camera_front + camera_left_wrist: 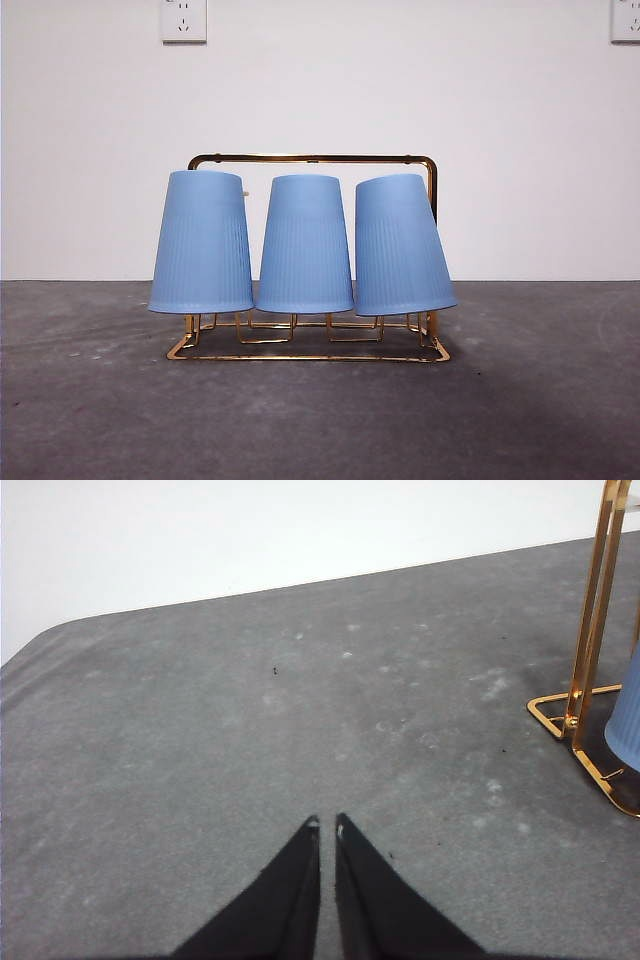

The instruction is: Pick the top cup and place it on cupholder, pick up the mid cup and place it on cupholder, last pick the bottom cup and place it on cupholder.

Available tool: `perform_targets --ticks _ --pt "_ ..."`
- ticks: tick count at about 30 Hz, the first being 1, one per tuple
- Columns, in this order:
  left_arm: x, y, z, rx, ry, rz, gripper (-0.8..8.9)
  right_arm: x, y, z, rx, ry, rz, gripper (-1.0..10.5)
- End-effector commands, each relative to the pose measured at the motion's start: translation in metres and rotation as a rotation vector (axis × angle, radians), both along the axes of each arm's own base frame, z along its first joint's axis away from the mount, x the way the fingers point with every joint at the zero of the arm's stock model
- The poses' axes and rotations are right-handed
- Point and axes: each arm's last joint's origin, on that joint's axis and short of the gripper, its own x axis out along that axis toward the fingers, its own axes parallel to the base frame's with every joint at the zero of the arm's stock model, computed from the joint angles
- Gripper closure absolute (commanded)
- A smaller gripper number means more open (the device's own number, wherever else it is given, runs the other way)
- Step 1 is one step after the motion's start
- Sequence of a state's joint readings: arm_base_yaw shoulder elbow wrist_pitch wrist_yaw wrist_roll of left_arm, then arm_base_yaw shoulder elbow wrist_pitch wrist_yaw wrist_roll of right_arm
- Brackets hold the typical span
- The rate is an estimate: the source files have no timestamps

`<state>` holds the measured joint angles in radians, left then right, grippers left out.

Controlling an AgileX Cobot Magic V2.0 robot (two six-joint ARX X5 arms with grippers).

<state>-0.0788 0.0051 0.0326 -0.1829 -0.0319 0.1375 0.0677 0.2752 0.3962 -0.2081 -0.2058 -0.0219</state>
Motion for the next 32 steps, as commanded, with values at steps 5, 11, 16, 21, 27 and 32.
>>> perform_targets --ticks 5,11,16,21,27,32 --pt "0.001 0.000 -0.007 -0.006 0.023 0.004 7.95 -0.003 -0.006 -0.047 -0.009 -0.064 -0.070 9.3" --pt "0.001 0.000 -0.007 -0.006 0.023 0.004 7.95 -0.001 -0.007 -0.081 0.008 -0.011 -0.126 9.3" --pt "0.001 0.000 -0.007 -0.006 0.023 0.004 7.95 0.000 -0.008 -0.101 0.049 0.044 -0.140 9.3" --pt "0.001 0.000 -0.007 -0.006 0.023 0.004 7.95 -0.001 -0.008 -0.106 0.054 0.099 -0.148 9.3" --pt "0.001 0.000 -0.007 -0.006 0.023 0.004 7.95 -0.001 -0.008 -0.104 0.075 0.077 -0.149 9.3" --pt "0.001 0.000 -0.007 -0.006 0.023 0.005 7.95 -0.001 -0.008 -0.104 0.075 0.077 -0.149 9.3"
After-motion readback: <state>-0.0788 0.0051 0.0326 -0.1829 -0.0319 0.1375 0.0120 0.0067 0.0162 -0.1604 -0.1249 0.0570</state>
